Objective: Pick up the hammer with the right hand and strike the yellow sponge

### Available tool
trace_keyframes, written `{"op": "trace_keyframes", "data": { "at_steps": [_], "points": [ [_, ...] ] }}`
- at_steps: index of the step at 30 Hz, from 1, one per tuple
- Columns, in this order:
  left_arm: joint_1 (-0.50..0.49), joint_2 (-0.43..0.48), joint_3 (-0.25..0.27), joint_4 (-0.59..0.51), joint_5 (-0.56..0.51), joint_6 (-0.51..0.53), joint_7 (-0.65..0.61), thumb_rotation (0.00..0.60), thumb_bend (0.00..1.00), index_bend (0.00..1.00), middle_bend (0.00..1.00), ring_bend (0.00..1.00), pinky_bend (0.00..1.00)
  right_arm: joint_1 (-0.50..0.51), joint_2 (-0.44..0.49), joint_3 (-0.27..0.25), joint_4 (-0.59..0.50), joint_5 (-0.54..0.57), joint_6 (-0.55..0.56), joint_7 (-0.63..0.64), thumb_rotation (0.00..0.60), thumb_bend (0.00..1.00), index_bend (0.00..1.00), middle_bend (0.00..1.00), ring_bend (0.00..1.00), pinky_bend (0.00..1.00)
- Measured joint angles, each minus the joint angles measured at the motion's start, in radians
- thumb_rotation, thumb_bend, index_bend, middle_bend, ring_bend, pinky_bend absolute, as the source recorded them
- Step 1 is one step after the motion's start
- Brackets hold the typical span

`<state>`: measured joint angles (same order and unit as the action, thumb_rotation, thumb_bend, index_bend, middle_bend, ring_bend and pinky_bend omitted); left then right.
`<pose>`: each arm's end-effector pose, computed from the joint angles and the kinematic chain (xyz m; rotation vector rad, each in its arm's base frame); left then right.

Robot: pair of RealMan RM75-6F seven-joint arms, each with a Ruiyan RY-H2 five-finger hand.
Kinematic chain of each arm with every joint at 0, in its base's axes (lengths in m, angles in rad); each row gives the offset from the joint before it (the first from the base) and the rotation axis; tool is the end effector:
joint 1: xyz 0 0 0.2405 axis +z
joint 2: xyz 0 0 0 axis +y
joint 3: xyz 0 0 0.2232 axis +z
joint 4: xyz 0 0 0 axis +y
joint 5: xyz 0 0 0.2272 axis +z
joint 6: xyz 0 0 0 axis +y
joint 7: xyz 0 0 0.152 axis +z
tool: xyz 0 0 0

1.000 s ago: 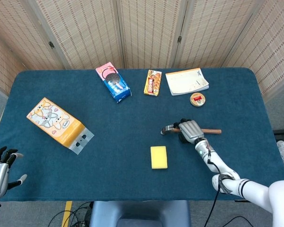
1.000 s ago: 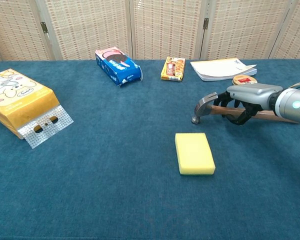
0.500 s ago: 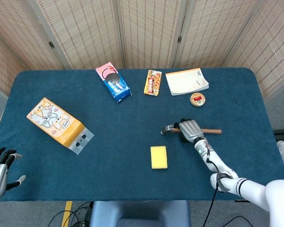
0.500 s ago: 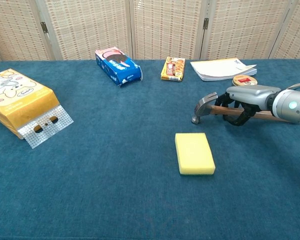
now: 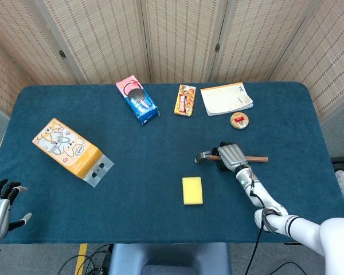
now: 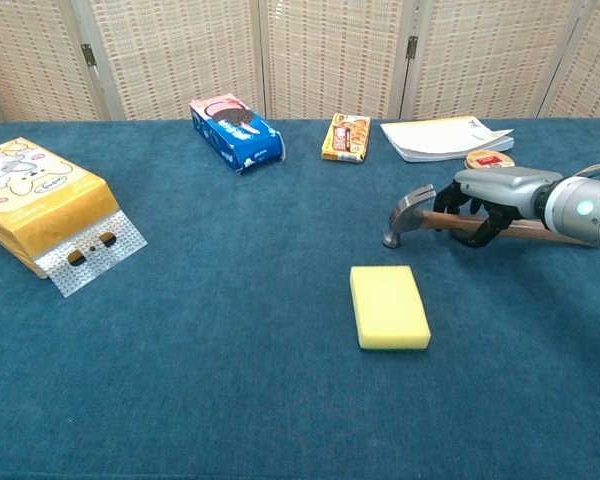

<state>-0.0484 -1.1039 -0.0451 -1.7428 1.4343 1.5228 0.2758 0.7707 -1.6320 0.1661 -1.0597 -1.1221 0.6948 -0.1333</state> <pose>-0.2760 0.1744 0.1289 -1.3571 -0.8174 -0.7364 -0.2028 -0.3818 -0.0462 1.8513 -1.0540 0.6769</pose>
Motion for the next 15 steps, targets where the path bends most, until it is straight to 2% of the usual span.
{"op": "trace_keyframes", "data": {
  "at_steps": [5,13,15],
  "points": [
    [0.001,0.003,0.001,-0.006,-0.003,-0.001,0.003,0.600,0.18,0.35,0.29,0.15,0.20,-0.002,-0.001,0.000,-0.001,0.005,0.009,-0.010,0.600,0.51,0.48,0.52,0.23,0.27],
    [0.001,0.004,0.002,-0.010,-0.001,-0.004,0.004,0.600,0.18,0.35,0.29,0.15,0.20,-0.014,0.006,0.002,-0.014,0.002,0.033,0.003,0.600,0.71,0.60,0.63,0.37,0.27],
    [0.002,0.005,0.002,-0.012,-0.001,-0.004,0.003,0.600,0.18,0.34,0.28,0.15,0.20,-0.020,0.011,0.001,-0.018,-0.010,0.045,0.011,0.600,0.74,0.61,0.65,0.39,0.27]
  ]
}}
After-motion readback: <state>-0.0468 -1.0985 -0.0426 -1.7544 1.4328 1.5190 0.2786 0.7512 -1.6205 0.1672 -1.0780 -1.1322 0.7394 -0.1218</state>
